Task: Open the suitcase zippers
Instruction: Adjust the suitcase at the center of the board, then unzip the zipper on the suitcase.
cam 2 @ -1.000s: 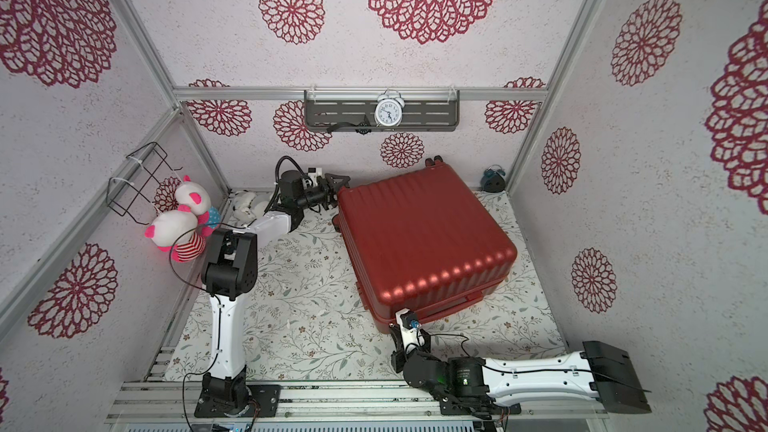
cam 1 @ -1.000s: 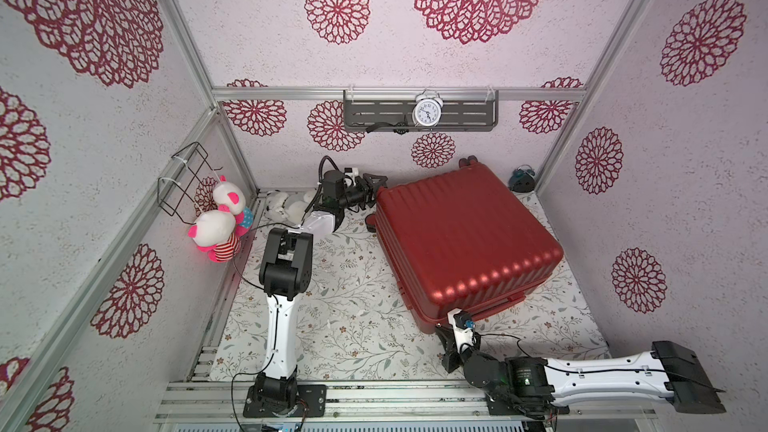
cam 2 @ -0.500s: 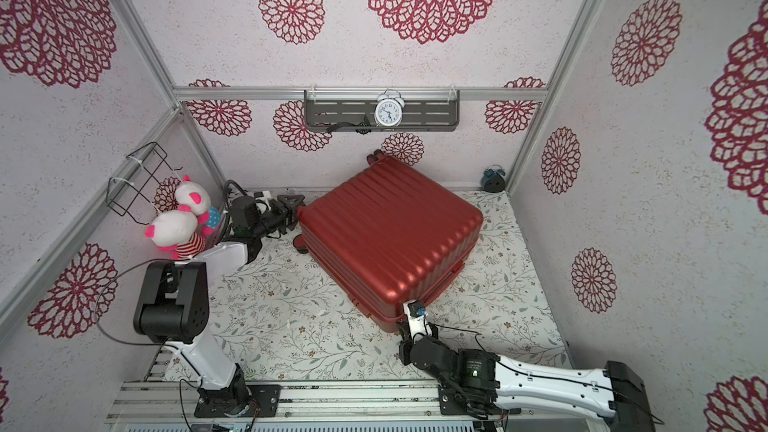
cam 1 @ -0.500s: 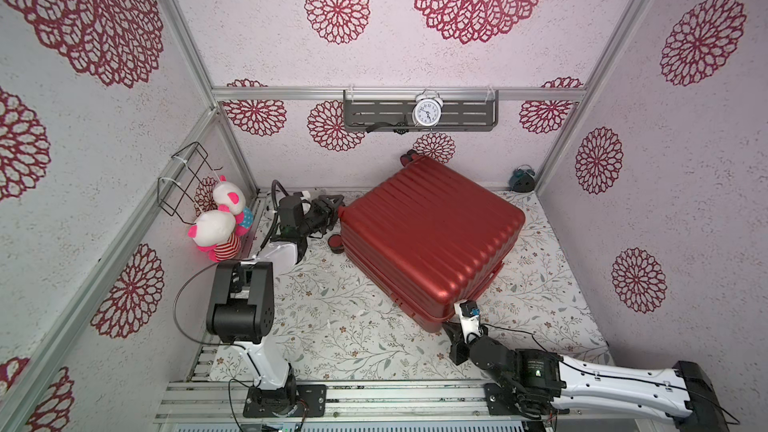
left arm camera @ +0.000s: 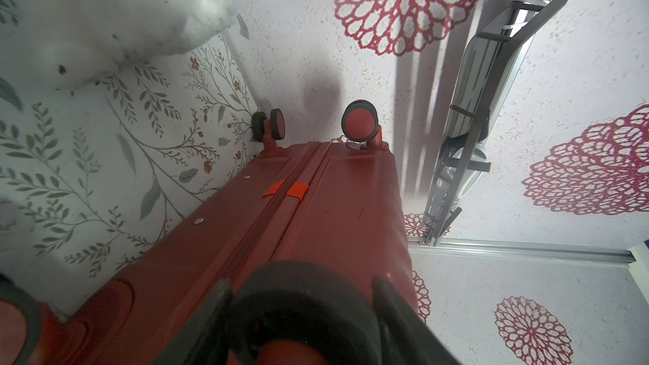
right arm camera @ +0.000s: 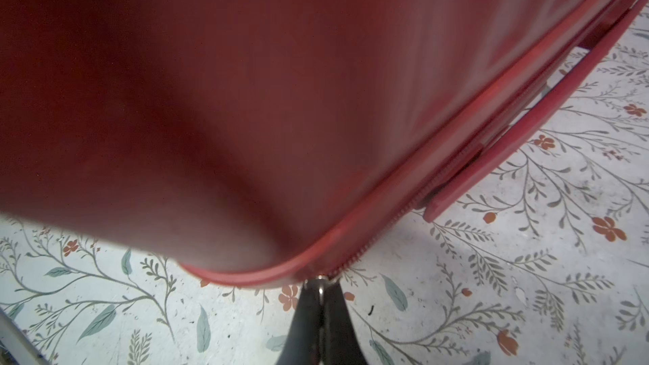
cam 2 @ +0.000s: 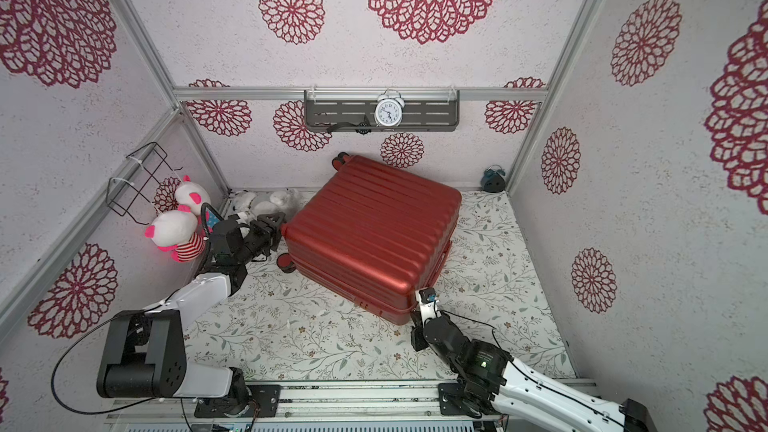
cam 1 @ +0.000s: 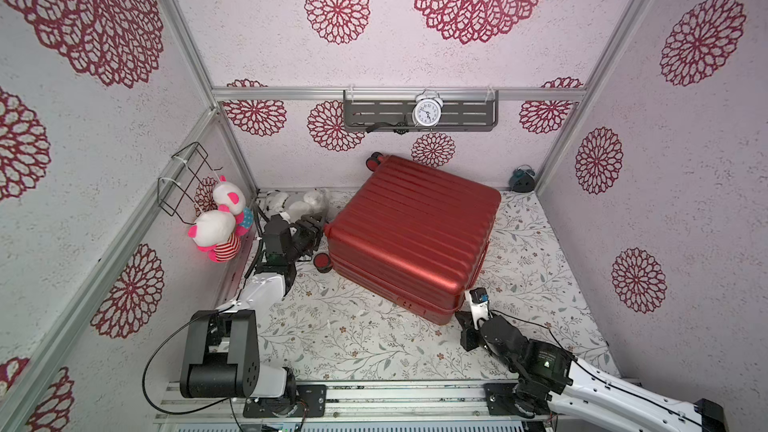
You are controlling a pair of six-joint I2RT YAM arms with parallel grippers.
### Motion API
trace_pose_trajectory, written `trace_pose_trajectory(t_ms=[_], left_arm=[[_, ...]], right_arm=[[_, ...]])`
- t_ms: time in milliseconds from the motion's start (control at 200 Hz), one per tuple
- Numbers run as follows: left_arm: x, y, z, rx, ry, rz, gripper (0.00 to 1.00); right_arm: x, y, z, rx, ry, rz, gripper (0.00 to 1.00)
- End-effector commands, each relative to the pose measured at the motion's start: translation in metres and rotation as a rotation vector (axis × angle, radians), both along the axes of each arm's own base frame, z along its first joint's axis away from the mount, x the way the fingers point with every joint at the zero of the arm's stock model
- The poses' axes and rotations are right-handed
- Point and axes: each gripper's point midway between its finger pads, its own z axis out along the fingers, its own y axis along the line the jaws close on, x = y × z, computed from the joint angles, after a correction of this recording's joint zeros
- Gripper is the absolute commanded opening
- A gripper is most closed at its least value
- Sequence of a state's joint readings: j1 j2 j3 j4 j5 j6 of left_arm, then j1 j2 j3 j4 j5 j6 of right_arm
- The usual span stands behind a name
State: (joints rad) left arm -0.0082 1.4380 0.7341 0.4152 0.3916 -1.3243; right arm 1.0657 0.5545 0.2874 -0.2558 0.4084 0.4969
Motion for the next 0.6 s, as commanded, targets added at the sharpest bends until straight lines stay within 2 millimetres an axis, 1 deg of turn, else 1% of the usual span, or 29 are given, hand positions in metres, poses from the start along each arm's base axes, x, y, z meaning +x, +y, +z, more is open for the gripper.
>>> trace_pose_trajectory(t_ms=[0,240,260,340,595], left_arm=[[-0.021,-0.037,-0.011,0.148,-0.021,-0.210,0.19],[-0.017,-0.042,-0.016,0.167,0.007,-0.214,0.17],[-0.016,-0.042,-0.017,0.166,0.011,-0.213,0.17],[-0.014,-0.043,-0.018,0.167,0.013,-0.212,0.17],[-0.011,-0.046,-0.017,0.177,0.020,-0.216,0.16]], right_arm=[[-0.021,0.037,0.015,0.003,-0.010,0.243,0.00],[-0.031,0.051,0.034,-0.027,-0.110,0.329,0.00],[-0.037,0.055,0.034,-0.034,-0.122,0.360,0.00],[-0.043,0.060,0.038,-0.046,-0.164,0.397,0.00],[-0.051,0.073,0.030,-0.076,-0.158,0.472,0.00]])
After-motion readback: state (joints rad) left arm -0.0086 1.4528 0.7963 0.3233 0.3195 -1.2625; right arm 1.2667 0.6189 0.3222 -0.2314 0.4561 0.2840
